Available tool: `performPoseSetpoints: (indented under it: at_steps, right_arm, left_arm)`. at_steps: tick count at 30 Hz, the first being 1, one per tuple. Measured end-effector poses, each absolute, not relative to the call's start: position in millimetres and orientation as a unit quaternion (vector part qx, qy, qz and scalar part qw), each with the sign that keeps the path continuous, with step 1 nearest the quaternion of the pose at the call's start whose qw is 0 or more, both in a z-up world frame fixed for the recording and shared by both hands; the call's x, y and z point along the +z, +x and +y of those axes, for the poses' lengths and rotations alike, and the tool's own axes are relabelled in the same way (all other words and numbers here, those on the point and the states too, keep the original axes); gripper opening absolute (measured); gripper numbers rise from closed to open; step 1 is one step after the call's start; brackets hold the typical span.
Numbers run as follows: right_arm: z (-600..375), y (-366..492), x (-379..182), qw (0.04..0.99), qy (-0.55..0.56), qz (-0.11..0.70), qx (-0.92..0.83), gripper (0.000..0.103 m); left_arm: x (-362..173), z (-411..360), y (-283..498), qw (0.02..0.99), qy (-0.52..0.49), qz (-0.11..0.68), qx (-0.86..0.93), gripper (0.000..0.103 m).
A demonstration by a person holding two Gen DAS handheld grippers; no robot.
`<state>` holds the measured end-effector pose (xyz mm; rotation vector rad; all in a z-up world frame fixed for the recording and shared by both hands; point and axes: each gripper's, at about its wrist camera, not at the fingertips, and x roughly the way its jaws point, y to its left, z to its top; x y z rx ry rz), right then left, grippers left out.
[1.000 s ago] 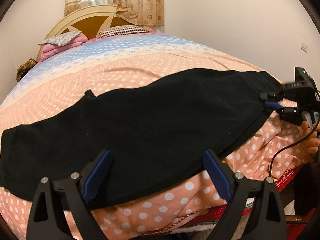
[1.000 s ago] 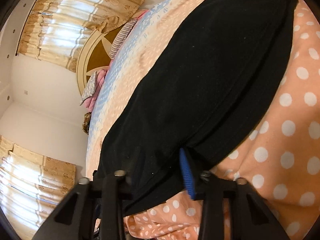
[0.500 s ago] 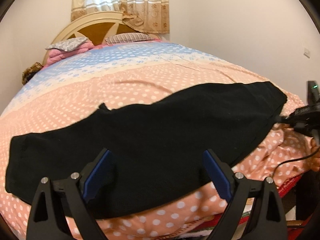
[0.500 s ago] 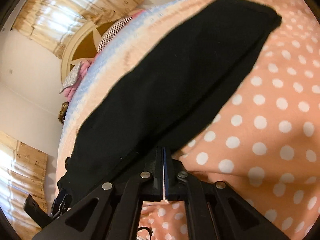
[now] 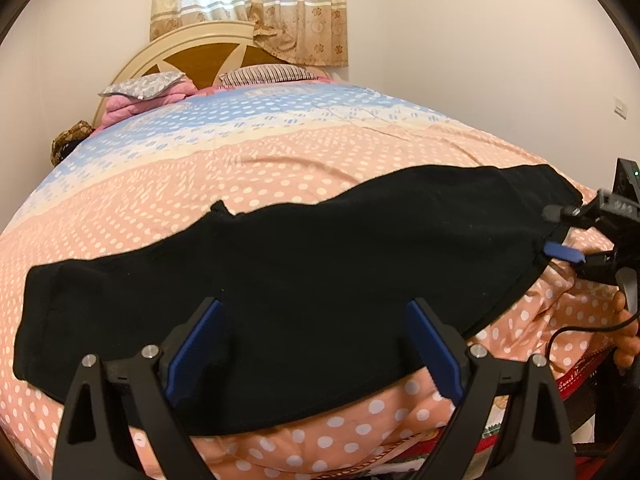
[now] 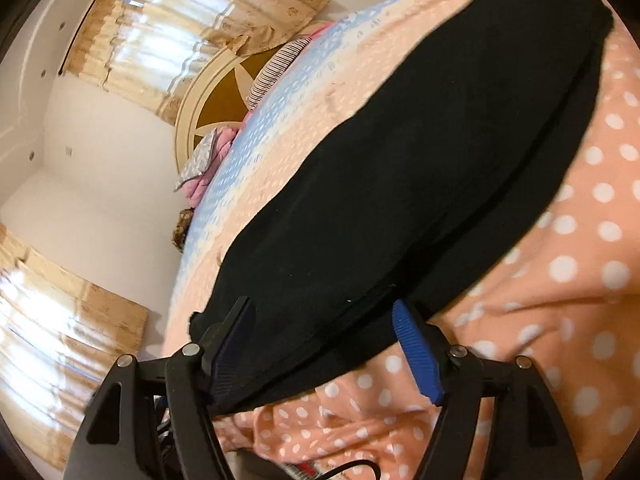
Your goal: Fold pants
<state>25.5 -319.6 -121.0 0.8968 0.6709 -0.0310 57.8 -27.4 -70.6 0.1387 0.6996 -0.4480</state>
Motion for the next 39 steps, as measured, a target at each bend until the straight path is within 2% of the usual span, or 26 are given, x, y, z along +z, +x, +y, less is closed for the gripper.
performPoseSetpoints:
  at_steps: [1,2,3,11,12,13,20,25,29,32,37,39]
  right_arm:
    - [-312.0,30.9,-119.9,0.852,0.414,0.320,-0.010,0.043]
    - [-306.1,37.6,-119.8,0.854,0.403,0.330,0.001,0.023]
    - [-301.1,43.3,-121.0,0.852,0.399,0.338,0.006,0.021]
    - [-285.2,60.3,-153.6,0.815,0.463,0.343,0.063,0.021]
    - [-285.0,60.1,-152.1,0.816,0.460,0.343,0.064,0.010]
    - [-286.4,58.6,-149.7,0.818,0.458,0.342,0.063,0.003]
    - [-277.6,41.0,-130.2,0.843,0.400,0.356,0.043,0.003]
    - [-287.0,36.3,-159.6,0.824,0.435,0.361,0.045,0.003]
    - [-300.0,35.1,-158.5,0.797,0.460,0.388,0.057,0.009]
    - [-313.3,16.3,-141.3,0.803,0.447,0.390,0.053,0.011]
    - [-362.0,-17.0,-83.1,0.873,0.358,0.328,-0.055,0.011]
    - [-379.7,-4.5,-77.5,0.871,0.342,0.343,-0.080,0.013]
  left_arm:
    - [-72.0,-28.9,56.9,0.910,0.068,0.342,-0.223,0.095]
    - [-72.6,-30.4,55.6,0.909,0.070,0.343,-0.226,0.095]
    - [-73.3,-33.2,53.5,0.908,0.076,0.342,-0.230,0.095]
    - [-69.6,-30.1,53.0,0.909,0.068,0.340,-0.231,0.095]
    - [-69.6,-27.6,54.6,0.909,0.062,0.342,-0.228,0.095]
    - [-69.4,-26.0,55.6,0.910,0.057,0.343,-0.226,0.095]
    - [-66.7,-23.7,58.9,0.913,0.052,0.339,-0.222,0.095]
    - [-65.7,-39.6,63.8,0.915,0.071,0.327,-0.224,0.095]
    - [-72.5,-58.9,80.3,0.912,0.075,0.338,-0.219,0.095]
    - [-86.2,-68.2,88.8,0.906,0.078,0.357,-0.214,0.095]
    - [-92.0,-70.5,81.8,0.909,0.092,0.352,-0.205,0.096]
    - [-90.1,-69.4,80.9,0.907,0.092,0.357,-0.205,0.096]
